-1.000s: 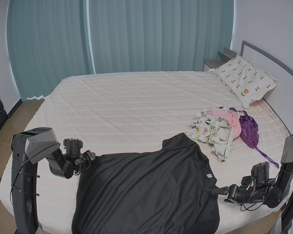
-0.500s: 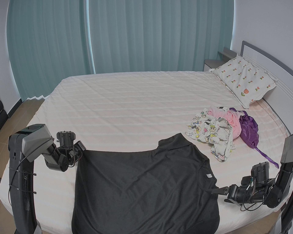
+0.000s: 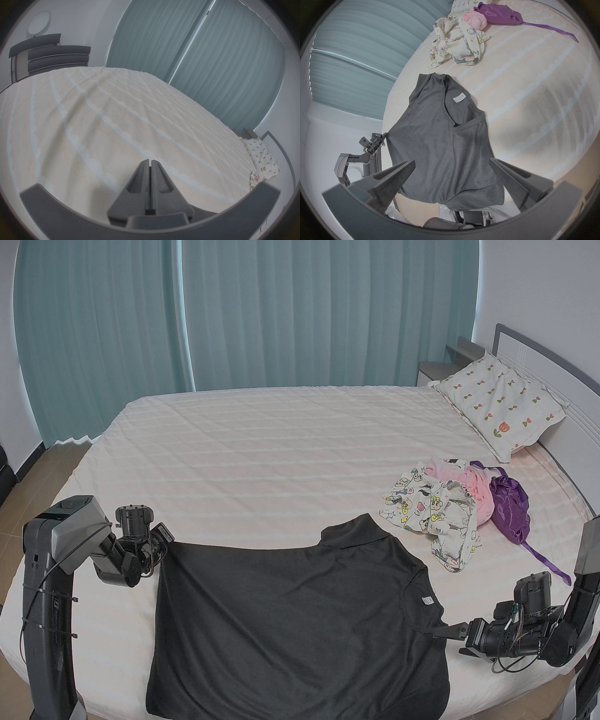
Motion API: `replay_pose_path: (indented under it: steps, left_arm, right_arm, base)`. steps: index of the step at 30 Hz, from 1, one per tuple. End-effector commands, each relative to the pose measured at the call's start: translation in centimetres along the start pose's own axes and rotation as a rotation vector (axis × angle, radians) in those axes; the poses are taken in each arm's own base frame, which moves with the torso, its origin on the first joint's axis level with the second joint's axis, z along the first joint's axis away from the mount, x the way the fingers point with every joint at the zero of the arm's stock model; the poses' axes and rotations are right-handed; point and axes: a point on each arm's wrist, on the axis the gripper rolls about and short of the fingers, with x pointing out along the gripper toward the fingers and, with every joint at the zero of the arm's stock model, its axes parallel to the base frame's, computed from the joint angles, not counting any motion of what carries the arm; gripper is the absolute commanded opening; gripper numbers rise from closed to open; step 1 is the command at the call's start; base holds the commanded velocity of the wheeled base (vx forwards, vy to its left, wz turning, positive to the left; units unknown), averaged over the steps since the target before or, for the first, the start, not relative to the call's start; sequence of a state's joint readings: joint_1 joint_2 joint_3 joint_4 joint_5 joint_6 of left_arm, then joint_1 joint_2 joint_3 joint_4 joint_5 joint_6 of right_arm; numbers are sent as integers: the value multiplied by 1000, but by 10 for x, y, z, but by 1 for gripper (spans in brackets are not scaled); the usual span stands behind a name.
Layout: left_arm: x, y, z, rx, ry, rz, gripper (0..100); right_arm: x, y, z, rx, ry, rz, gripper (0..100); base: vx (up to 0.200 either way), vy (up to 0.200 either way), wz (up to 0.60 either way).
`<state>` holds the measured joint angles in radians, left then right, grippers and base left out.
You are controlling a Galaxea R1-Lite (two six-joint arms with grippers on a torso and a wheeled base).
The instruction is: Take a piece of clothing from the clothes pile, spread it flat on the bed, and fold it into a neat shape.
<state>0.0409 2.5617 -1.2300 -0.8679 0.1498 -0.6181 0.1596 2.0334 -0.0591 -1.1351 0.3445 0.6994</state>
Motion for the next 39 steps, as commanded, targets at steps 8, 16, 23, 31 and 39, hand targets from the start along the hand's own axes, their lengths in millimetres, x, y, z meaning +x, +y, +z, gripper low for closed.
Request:
replay_pose_path:
  steps: [8,16,23,31,39]
  left_arm:
    - [1,7,-1,-6,5,17,100]
    - [-51,15,12,-38,50,37,100]
    - [-118,31,-5,-46,135,-9,100]
    - [-173,58,-39,-62,237,5,100]
    - [-202,74,-57,-81,315,2,100]
  right_arm:
    - [0,0,0,1,1,0,100]
    - [-1,0,-1,0,0,1,100]
    - [-3,0,-2,-2,0,4,100]
    - [-4,-1,-5,-13,-18,20,100]
    - [-3,-2,-6,-13,-20,20,100]
  base:
    - [0,0,0]
    - [0,0,0]
    - [0,0,0]
    - [-150,0,0]
    - [-200,0,0]
